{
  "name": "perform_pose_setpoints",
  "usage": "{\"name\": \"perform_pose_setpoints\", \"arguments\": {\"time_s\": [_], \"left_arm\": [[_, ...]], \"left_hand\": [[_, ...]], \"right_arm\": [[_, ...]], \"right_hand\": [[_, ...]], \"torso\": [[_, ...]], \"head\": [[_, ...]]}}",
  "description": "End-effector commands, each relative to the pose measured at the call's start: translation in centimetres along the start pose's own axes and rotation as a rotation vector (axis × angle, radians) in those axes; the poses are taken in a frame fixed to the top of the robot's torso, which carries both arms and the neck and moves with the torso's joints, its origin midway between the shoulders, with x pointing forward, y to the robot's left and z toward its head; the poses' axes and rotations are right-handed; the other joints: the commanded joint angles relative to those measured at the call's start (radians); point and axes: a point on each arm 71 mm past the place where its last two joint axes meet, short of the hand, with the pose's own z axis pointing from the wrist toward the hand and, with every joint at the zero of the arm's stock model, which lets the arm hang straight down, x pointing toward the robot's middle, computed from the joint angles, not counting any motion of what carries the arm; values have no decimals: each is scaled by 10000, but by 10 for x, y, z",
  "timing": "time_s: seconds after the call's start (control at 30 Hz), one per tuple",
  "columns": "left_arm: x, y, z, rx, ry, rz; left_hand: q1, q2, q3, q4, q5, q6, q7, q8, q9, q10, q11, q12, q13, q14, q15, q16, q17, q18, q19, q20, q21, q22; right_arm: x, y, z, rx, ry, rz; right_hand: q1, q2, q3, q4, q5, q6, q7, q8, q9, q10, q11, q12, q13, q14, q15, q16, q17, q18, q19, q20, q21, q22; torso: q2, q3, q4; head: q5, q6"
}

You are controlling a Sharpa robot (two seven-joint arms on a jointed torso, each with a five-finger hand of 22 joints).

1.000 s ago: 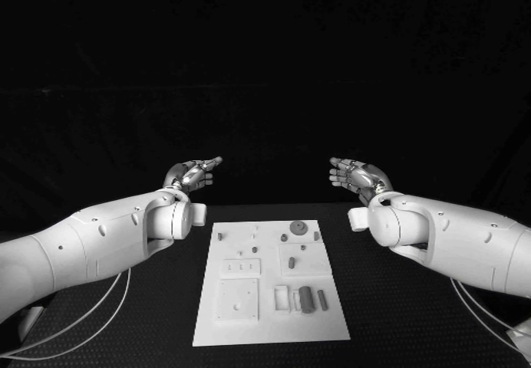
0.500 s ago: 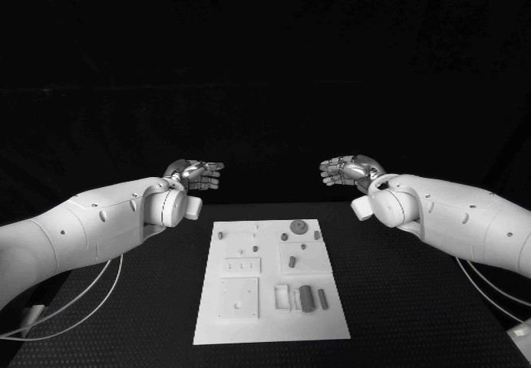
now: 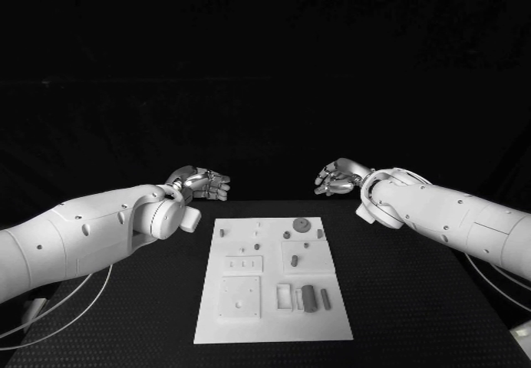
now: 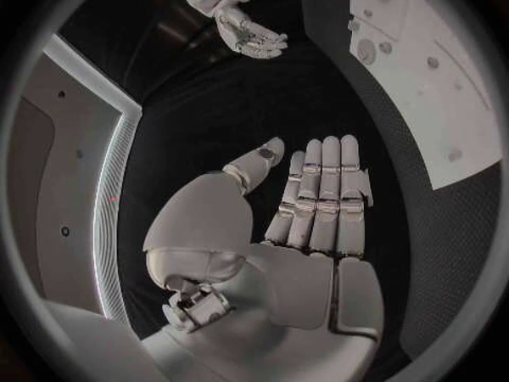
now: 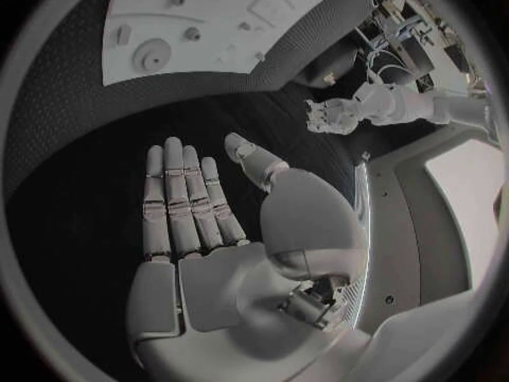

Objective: Assemble the parts on the task board

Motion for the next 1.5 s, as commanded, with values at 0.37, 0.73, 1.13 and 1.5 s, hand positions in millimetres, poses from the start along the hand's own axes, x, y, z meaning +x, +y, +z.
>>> {"name": "perform_pose_setpoints", "arguments": {"time_s": [0.37,0.73,1.13,1.5], "left_arm": [[29,-14,-31,618,1232,-14],[36,-31,-42,1027,1738,-74],[32,-40,-56,1380,1970,343],[30,-42,-56,1398,1925,364]], "left_hand": [[-30,-307,-92,92,-55,93,19,-164,-53,434,-161,148,233,338,-158,216,404,0,336,-172,174,164],[-151,-444,-157,178,-56,65,38,-219,-71,395,-145,109,288,294,-152,169,509,-32,311,-187,145,193],[-243,-658,-212,242,-55,-57,95,-328,-102,207,-64,-21,340,154,-102,23,618,-66,186,-158,53,217],[-279,-679,-221,287,-55,-82,113,-348,-103,161,-41,-48,365,153,-95,-6,656,-65,180,-149,41,233]], "right_arm": [[14,18,5,-785,629,-3448],[37,36,8,-1394,1082,-4630],[57,41,2,-1496,1785,-5511],[56,38,3,-1317,1178,-6206]], "right_hand": [[495,-215,-171,-118,39,811,-137,-381,102,989,-406,-449,295,2293,-936,1514,1788,131,2675,-923,1063,725],[626,-310,-334,-115,45,961,-181,-593,148,1166,-524,-710,402,2930,-1090,3096,2739,131,3629,-1468,2321,811],[516,-476,-312,-90,44,948,-223,-721,167,1063,-494,-791,363,2939,-1061,3577,2908,131,3623,-1548,2853,808],[380,-546,-266,-63,46,855,-247,-820,162,893,-467,-796,298,2871,-1036,3710,2906,131,3523,-1545,3041,800]], "torso": [[924,-76,571],[1414,-111,782],[1671,-110,742],[1783,-92,764]], "head": [[-372,522],[-524,719],[-609,776],[-580,795]]}}
